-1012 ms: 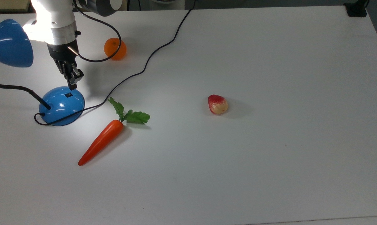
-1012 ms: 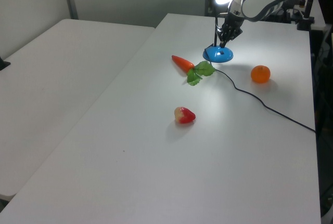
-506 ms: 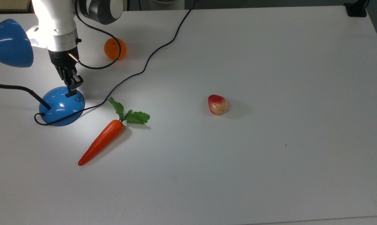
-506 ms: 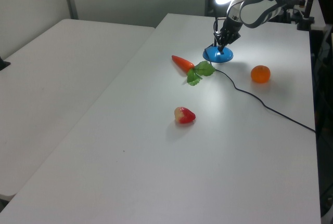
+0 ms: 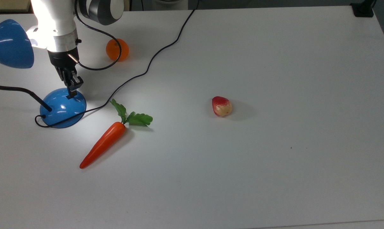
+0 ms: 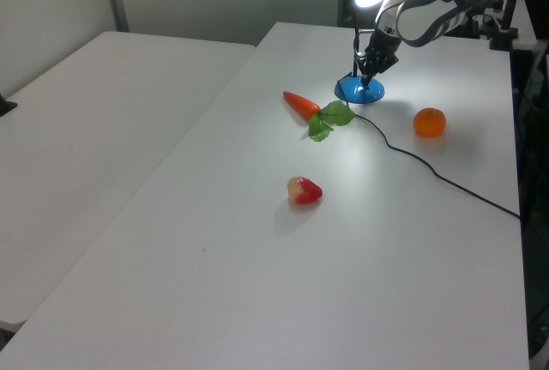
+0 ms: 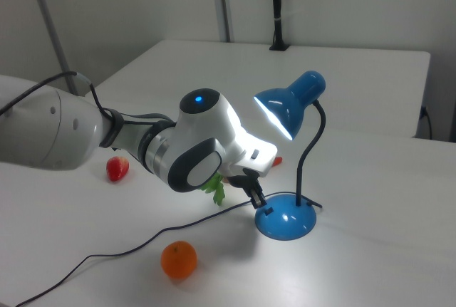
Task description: Turn off lamp
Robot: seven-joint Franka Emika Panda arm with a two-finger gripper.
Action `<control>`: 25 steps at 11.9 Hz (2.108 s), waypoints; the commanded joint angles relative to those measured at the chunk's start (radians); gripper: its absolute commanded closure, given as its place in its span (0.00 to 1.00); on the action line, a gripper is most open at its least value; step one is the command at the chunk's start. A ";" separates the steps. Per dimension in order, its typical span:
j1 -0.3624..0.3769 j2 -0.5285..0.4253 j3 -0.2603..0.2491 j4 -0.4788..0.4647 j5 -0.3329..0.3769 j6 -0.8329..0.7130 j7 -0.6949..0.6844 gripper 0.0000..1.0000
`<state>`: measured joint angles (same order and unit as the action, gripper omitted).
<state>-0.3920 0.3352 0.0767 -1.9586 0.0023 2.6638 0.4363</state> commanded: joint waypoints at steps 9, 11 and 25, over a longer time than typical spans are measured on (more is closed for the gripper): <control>-0.016 -0.018 -0.003 -0.121 -0.022 0.151 0.013 1.00; -0.011 -0.021 -0.005 -0.122 -0.022 0.149 0.010 1.00; 0.475 -0.303 -0.251 -0.041 -0.048 -0.640 -0.181 0.88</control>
<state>-0.0158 0.1012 -0.0934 -2.0378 -0.0408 2.2005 0.3185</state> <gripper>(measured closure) 0.960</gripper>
